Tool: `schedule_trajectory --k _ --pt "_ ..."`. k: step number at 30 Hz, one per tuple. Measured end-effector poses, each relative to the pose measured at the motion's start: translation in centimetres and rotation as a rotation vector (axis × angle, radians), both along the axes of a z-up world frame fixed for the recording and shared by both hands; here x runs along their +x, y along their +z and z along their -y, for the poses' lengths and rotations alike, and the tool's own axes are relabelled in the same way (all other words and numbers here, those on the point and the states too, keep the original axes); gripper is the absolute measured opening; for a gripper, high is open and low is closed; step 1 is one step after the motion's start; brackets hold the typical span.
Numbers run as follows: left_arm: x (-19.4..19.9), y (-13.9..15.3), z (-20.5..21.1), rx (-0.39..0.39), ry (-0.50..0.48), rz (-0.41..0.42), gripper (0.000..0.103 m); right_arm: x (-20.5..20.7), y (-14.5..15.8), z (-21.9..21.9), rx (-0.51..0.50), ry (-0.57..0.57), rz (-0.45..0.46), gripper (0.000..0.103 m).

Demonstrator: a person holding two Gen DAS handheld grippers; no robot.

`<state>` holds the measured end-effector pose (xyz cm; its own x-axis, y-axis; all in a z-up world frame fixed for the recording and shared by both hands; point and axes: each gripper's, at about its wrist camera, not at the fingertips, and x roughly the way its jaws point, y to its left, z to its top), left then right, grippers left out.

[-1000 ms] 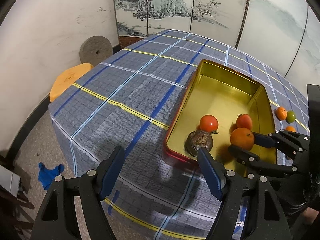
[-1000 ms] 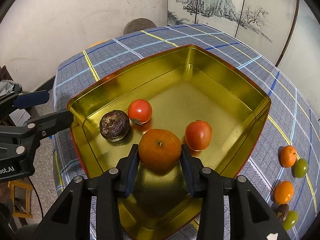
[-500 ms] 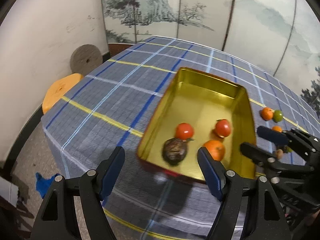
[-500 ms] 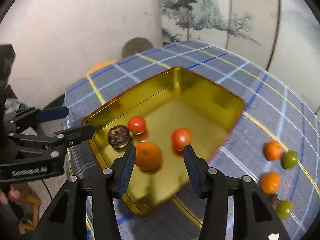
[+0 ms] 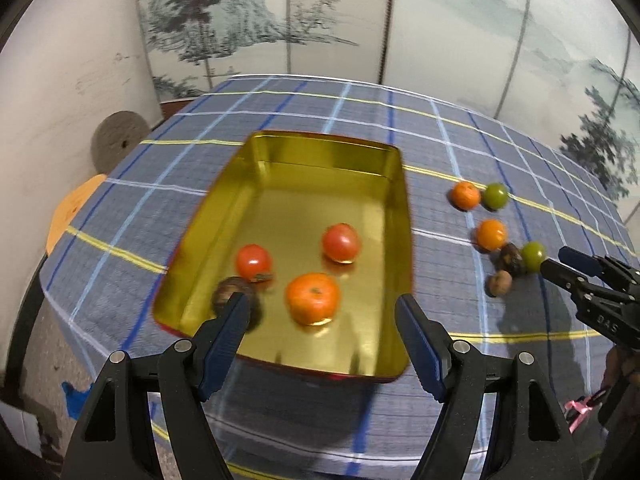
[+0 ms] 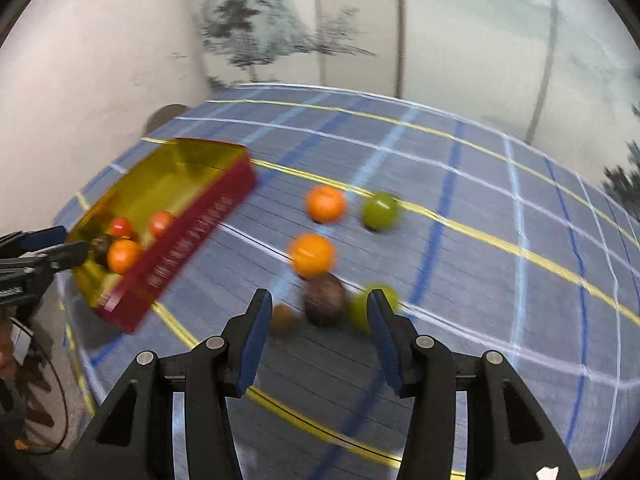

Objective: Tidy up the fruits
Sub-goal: 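Move the right gripper to the large green fruit and close on it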

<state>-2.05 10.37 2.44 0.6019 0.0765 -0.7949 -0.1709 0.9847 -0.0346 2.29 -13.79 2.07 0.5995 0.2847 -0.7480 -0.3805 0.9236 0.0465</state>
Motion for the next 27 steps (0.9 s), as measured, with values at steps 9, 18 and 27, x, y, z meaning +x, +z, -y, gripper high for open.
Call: schedule_trajectory --k 9,18,27 --pt "1.2 -0.7 3.7 -0.007 -0.091 -0.023 0.075 0.7 -3.2 3.1 0.003 -0.07 -0.063 0.047" --pt "2.2 -1.4 6.6 -0.007 -0.161 -0.044 0.075 2.1 -4.3 2.6 -0.009 -0.058 -0.062 0.047" --pt "3.2 -2.2 7.8 -0.007 -0.183 -0.06 0.075 3.3 -4.8 2.1 -0.037 -0.051 -0.032 0.045"
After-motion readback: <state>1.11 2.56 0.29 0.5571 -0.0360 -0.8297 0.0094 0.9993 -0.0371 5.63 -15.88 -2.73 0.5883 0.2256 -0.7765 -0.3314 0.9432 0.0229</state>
